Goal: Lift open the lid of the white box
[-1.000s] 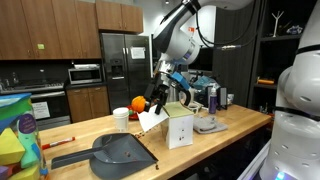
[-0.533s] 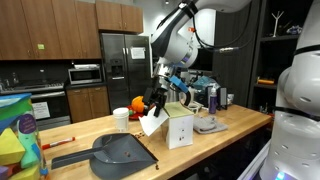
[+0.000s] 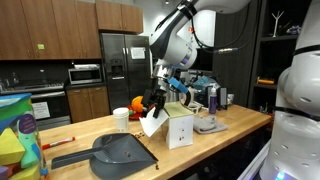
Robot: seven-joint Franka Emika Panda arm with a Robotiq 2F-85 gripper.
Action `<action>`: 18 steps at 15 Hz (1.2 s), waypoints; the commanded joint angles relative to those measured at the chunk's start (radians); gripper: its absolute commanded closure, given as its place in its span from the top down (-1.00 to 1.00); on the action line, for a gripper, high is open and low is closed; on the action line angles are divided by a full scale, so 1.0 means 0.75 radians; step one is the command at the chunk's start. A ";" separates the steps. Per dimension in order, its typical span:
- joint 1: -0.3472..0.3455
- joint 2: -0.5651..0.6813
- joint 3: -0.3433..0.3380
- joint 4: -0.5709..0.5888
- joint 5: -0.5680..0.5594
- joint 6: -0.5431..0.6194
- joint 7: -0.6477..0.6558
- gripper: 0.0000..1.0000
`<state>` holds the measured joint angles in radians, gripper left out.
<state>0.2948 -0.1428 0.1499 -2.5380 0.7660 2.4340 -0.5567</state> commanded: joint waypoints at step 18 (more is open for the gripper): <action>-0.013 0.026 0.057 -0.013 -0.207 0.136 0.221 1.00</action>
<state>0.2949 -0.1219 0.1813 -2.5407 0.6522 2.5136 -0.4379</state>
